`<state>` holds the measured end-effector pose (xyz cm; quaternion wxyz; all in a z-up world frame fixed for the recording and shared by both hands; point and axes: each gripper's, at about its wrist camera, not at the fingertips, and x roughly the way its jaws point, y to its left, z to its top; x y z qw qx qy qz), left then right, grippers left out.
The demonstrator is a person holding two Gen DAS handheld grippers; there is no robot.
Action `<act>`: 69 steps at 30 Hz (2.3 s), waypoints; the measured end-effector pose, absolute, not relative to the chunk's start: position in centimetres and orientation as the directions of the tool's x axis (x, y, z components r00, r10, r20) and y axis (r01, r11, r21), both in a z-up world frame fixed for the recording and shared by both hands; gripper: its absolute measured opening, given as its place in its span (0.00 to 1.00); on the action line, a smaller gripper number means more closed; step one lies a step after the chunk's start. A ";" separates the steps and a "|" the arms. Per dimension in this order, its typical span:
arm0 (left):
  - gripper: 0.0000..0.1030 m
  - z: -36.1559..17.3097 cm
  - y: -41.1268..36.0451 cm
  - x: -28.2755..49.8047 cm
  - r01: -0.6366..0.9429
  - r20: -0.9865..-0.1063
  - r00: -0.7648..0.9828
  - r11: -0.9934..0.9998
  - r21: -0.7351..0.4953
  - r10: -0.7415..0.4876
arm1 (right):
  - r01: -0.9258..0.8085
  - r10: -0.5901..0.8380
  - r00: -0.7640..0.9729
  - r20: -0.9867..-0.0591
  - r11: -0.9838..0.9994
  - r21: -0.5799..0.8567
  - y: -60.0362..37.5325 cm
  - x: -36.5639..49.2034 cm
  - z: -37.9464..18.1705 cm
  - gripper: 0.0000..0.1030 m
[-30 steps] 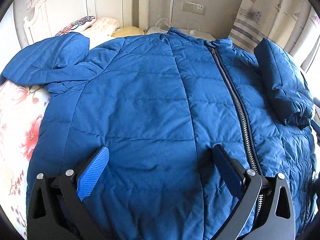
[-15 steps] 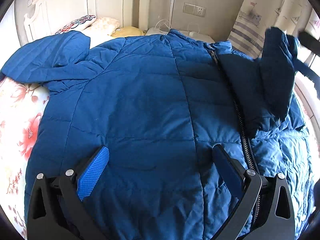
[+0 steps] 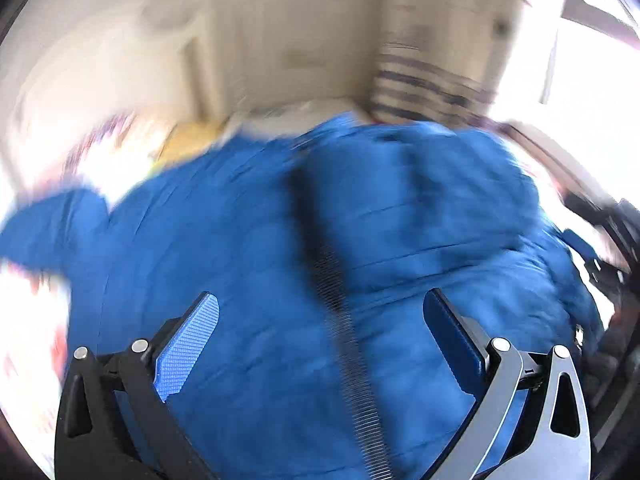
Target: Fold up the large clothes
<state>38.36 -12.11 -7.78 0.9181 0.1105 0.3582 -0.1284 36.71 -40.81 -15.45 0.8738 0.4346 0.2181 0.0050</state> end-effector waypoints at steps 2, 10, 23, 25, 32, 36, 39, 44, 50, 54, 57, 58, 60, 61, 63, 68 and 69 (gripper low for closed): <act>0.95 -7.6 -17.0 38.0 0.387 -0.657 0.743 0.884 0.262 -0.131 | 0.177 0.207 0.909 -0.361 0.592 0.786 -41.4 36.9 -16.1 0.52; 0.74 -9.0 -26.4 40.7 0.487 -0.642 0.757 0.762 0.428 -0.123 | 0.167 0.211 0.912 -0.351 0.592 0.788 -40.6 35.3 -15.7 0.52; 0.21 -1.6 -1.3 44.9 0.211 -0.519 0.735 0.874 -0.437 -0.436 | 0.159 0.213 0.916 -0.341 0.586 0.794 -40.4 35.2 -15.5 0.53; 0.21 -3.1 3.6 45.3 0.127 -0.528 0.734 0.850 -0.511 -0.427 | 0.162 0.211 0.915 -0.343 0.587 0.793 -40.3 35.2 -15.4 0.53; 0.24 -13.6 14.1 44.9 -0.135 -0.576 0.640 0.663 -0.737 -0.509 | 0.173 0.199 0.914 -0.355 0.598 0.782 -40.0 35.1 -15.1 0.53; 0.52 -13.8 14.5 44.5 -0.088 -0.476 0.667 0.574 -0.814 -0.573 | 0.184 0.190 0.911 -0.367 0.609 0.771 -39.9 35.2 -15.0 0.53; 0.58 -13.2 13.6 44.7 -0.063 -0.470 0.685 0.597 -0.800 -0.558 | 0.180 0.188 0.909 -0.372 0.627 0.758 -39.7 35.4 -14.7 0.53; 0.27 -13.4 12.2 44.8 -0.057 -0.541 0.686 0.704 -0.708 -0.487 | 0.102 0.266 0.876 -0.402 0.713 0.694 -37.4 36.1 -13.2 0.52; 0.27 -12.6 11.8 44.9 -0.023 -0.530 0.696 0.723 -0.690 -0.484 | 0.101 0.332 0.708 -0.623 0.826 0.555 -32.5 39.9 -12.6 0.51; 0.27 -12.2 11.3 44.4 0.013 -0.520 0.703 0.740 -0.672 -0.485 | 0.160 0.371 0.671 -0.642 0.773 0.613 -33.2 42.4 -13.4 0.51; 0.26 -12.3 11.9 43.9 0.030 -0.516 0.705 0.748 -0.663 -0.486 | 0.219 0.328 0.716 -0.616 0.733 0.644 -34.5 42.7 -13.6 0.15; 0.27 -12.3 11.8 43.9 0.037 -0.516 0.703 0.749 -0.661 -0.489 | 0.218 0.308 0.752 -0.582 0.717 0.661 -35.1 42.2 -13.5 0.10; 0.27 -12.2 11.7 43.8 0.044 -0.522 0.700 0.759 -0.650 -0.488 | 0.206 0.276 0.800 -0.533 0.708 0.675 -35.7 40.7 -13.5 0.06; 0.27 -12.2 11.5 43.9 0.043 -0.530 0.699 0.768 -0.639 -0.480 | 0.208 0.269 0.804 -0.531 0.709 0.674 -35.8 40.4 -13.7 0.06; 0.27 -12.2 11.6 43.9 0.033 -0.543 0.700 0.780 -0.625 -0.464 | 0.217 0.257 0.802 -0.540 0.716 0.664 -35.9 40.0 -14.0 0.06; 0.27 -12.2 12.6 43.4 -0.012 -0.547 0.718 0.779 -0.627 -0.430 | 0.264 0.296 0.709 -0.641 0.731 0.629 -35.7 39.8 -13.6 0.26; 0.27 -12.1 12.8 43.2 -0.020 -0.545 0.724 0.778 -0.629 -0.422 | 0.264 0.272 0.723 -0.635 0.741 0.617 -35.6 38.9 -12.8 0.33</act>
